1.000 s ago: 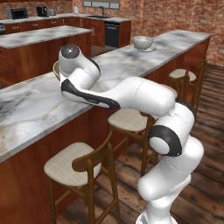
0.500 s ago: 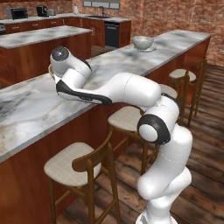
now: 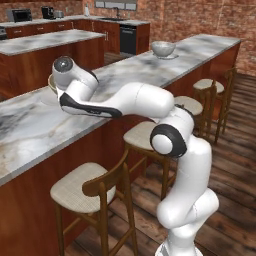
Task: Move the bowls from the cabinet to the plates on the dining table.
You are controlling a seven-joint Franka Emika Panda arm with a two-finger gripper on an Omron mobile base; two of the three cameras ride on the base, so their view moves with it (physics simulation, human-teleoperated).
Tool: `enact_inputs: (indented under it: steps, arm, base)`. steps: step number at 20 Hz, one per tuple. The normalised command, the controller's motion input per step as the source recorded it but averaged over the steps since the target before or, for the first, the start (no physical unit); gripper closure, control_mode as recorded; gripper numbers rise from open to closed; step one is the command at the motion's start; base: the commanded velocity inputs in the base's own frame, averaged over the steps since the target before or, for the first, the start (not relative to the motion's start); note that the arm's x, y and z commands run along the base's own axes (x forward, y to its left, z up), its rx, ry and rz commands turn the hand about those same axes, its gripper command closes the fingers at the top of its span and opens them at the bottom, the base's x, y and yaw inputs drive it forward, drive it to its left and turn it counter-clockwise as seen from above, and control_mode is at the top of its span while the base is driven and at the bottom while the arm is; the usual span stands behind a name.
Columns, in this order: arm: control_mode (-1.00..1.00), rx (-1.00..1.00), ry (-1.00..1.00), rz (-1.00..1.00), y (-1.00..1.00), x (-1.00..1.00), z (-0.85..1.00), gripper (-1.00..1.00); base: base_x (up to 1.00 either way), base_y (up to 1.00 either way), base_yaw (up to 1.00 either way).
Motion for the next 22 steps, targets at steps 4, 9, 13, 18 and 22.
enact_inputs:
  steps: [4,9,13,18,22]
  arm:
    - [-1.00,-0.08,0.00,0.20,0.00,0.38,-0.08,1.00]
    - [-1.00,-0.09,0.00,0.20,0.00,0.42,-0.12,1.00]
    - [-1.00,-0.08,0.00,0.20,0.00,0.47,-0.04,1.00]
    - [-1.00,-0.06,0.00,0.18,-0.02,0.49,0.00,1.00]
    - [-1.00,-0.05,0.00,0.17,-0.10,0.60,0.00,1.00]
  base:
    - [0.00,0.00,0.00]
    - [0.00,0.00,0.00]
    - [0.00,0.00,0.00]
    - [0.00,0.00,0.00]
    - [0.00,0.00,0.00]
